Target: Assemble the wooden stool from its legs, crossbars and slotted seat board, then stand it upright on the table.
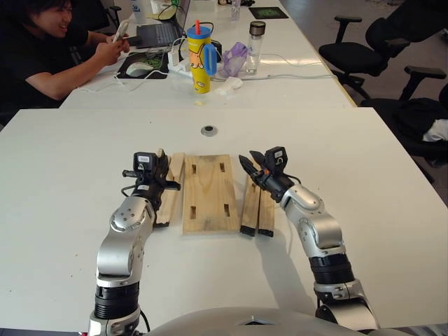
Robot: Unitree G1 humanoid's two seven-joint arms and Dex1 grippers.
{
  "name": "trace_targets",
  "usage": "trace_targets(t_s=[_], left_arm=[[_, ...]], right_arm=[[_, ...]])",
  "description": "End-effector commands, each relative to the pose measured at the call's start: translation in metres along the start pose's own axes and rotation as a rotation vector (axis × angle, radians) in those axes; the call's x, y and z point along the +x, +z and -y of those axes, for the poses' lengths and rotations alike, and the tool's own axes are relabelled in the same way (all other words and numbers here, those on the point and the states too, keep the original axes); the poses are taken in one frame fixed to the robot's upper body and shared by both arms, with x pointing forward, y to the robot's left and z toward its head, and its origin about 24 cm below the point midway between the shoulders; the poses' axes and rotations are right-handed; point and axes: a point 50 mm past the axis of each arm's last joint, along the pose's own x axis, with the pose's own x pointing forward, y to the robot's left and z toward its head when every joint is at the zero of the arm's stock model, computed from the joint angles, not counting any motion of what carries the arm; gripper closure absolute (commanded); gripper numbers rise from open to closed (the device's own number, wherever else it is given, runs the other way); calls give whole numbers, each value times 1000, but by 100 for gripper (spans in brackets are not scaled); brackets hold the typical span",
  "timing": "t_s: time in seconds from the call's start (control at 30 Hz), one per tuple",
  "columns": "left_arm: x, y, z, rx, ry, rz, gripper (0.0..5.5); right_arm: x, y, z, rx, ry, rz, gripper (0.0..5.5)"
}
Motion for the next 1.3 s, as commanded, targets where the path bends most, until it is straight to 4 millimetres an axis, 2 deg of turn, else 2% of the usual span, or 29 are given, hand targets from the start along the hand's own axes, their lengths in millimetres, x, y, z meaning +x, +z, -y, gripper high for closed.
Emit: trace_targets(t_s=[0.03, 0.1, 0.2, 0.33, 0.47, 0.53, 0.63, 0.73, 0.87, 0.97, 1.1, 1.2, 1.3], left_arm=[[13, 38, -2, -9, -45, 133, 509], [19, 59, -2, -48, -88, 198, 509], [27, 79, 0, -150, -231, 236, 509], [35, 95, -6, -292, -457, 247, 509], [38, 112, -11, -427, -672, 244, 509], [38, 118, -10, -505, -771, 239, 509], [38, 122, -7, -595, -876, 224, 509], [38, 123, -8, -618, -894, 213, 509], [37, 112, 3, -742, -1027, 121, 509], [35, 111, 9, -800, -1088, 88, 509], [30, 109, 18, -788, -1145, 41, 509], [25, 110, 23, -795, -1186, 25, 509], [25, 110, 23, -803, -1190, 18, 509]], right_arm=[[0, 8, 15, -53, -39, 52, 338], [-4, 19, 20, 7, 36, 128, 314], [-9, 32, 33, 124, 120, 190, 262], [-16, 56, 51, 344, 311, 252, 203], [-21, 62, 69, 535, 440, 218, 129], [-24, 61, 76, 602, 483, 205, 111], [-30, 68, 72, 709, 626, 215, 111], [-32, 72, 70, 735, 677, 217, 111], [-37, 95, 61, 850, 856, 326, 111], [-34, 96, 58, 867, 867, 313, 111], [-37, 101, 50, 879, 937, 305, 111], [-37, 97, 46, 867, 935, 267, 111], [-40, 97, 45, 871, 957, 273, 152]])
